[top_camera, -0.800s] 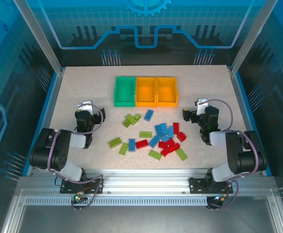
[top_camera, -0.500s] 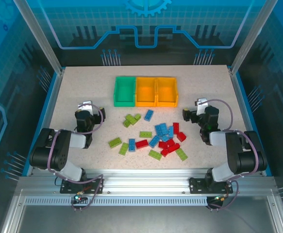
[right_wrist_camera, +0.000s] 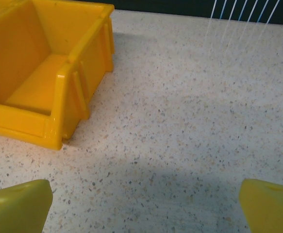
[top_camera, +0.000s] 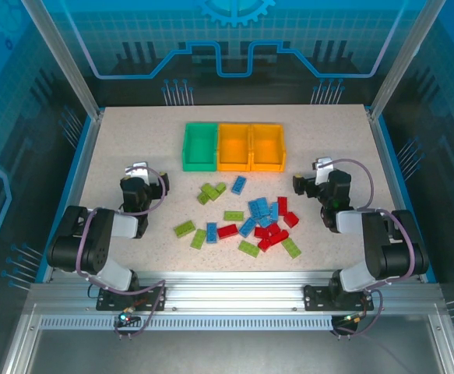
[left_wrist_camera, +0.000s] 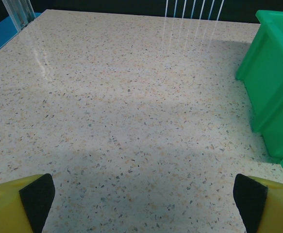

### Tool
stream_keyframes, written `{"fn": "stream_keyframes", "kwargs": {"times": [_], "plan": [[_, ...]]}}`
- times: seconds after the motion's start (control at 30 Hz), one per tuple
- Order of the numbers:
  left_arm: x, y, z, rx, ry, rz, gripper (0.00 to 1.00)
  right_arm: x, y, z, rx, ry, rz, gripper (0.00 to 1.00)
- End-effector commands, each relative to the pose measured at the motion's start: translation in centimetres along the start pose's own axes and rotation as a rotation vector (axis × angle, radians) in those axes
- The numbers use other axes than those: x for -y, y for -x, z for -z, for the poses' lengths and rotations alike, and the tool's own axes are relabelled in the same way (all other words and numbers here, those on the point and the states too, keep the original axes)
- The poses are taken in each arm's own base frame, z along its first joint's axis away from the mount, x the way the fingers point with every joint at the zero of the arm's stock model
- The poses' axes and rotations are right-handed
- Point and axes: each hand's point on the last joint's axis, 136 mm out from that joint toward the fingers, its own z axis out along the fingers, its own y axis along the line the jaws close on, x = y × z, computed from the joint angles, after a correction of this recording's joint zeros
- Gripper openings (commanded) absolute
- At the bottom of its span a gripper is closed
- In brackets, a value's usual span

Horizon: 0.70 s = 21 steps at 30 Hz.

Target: Sort the legos into containers by color

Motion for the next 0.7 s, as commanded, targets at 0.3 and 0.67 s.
{"fn": "stream_keyframes", "kwargs": {"times": [0.3, 0.67], "plan": [[-0.8, 5.5, 4.2, -0.293, 0.106, 0.206, 0.99, -3.6, 1.9, 6.2, -0.460, -0.003, -0.075, 1.00], [7.5, 2.6, 11.0, -0.474, -0.144, 0.179, 0.99, -9.0, -5.3, 16.2, -0.743, 0.057, -0.215, 0.96]]}}
